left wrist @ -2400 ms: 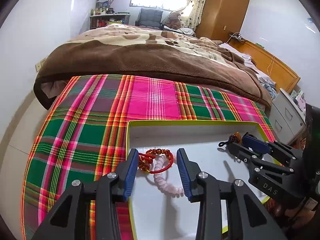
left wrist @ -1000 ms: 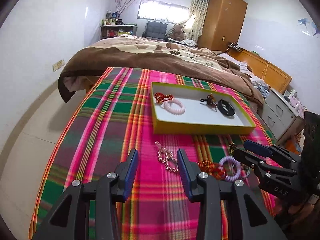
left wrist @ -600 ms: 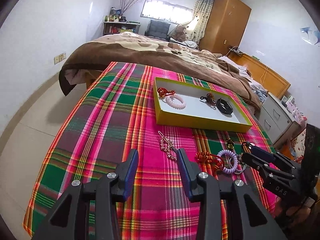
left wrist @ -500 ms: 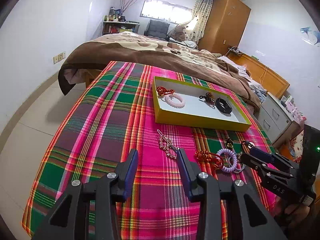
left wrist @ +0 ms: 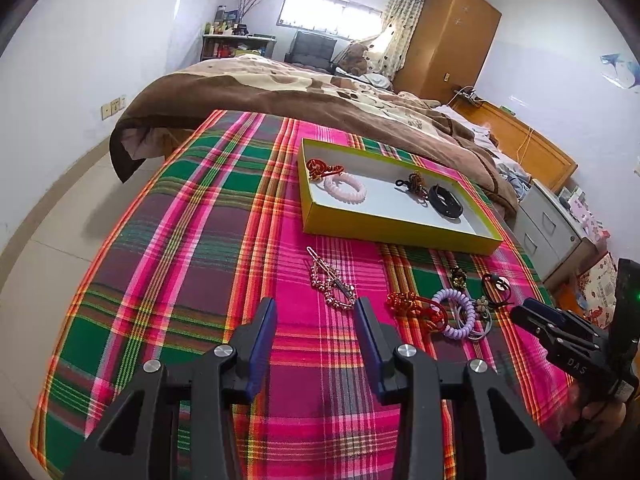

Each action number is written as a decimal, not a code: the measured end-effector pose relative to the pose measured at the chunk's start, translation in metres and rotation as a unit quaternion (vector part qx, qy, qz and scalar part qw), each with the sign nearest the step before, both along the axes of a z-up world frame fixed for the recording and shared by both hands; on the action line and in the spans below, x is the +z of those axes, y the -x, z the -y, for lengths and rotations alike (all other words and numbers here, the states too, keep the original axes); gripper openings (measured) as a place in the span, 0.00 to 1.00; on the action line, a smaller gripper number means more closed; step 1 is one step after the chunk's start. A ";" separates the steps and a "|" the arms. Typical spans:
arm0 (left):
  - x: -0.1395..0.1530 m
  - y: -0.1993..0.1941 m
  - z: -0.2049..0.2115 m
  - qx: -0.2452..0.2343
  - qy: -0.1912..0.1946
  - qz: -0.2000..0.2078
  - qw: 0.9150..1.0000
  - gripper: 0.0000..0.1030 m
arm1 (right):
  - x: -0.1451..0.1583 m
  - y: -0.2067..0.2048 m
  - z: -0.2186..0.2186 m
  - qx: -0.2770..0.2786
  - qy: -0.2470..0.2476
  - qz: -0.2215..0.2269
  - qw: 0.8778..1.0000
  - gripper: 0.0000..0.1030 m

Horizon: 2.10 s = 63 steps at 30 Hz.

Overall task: Organize jewelry
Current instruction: 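Withdraw both tools from the box toward the lilac hair tie and earrings, then grasp the rhinestone hair clip with the left tool while the right tool grasps the black beaded cord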

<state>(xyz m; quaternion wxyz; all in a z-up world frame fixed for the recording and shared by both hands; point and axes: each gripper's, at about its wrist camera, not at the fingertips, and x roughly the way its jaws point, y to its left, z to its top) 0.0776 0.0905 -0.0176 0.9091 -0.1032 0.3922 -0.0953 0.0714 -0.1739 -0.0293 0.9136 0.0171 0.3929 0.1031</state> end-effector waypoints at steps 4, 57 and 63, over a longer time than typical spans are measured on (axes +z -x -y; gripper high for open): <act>-0.006 -0.002 0.000 0.003 -0.001 -0.009 1.000 0.38 | -0.002 -0.002 0.000 0.021 -0.005 0.000 1.000 0.46; -0.019 -0.030 0.025 0.004 -0.008 -0.040 0.999 0.38 | -0.008 -0.053 0.038 -0.042 0.001 -0.017 0.999 0.17; -0.025 -0.041 0.042 -0.006 -0.020 -0.049 0.999 0.50 | -0.001 -0.045 0.044 -0.046 -0.015 -0.007 0.999 0.17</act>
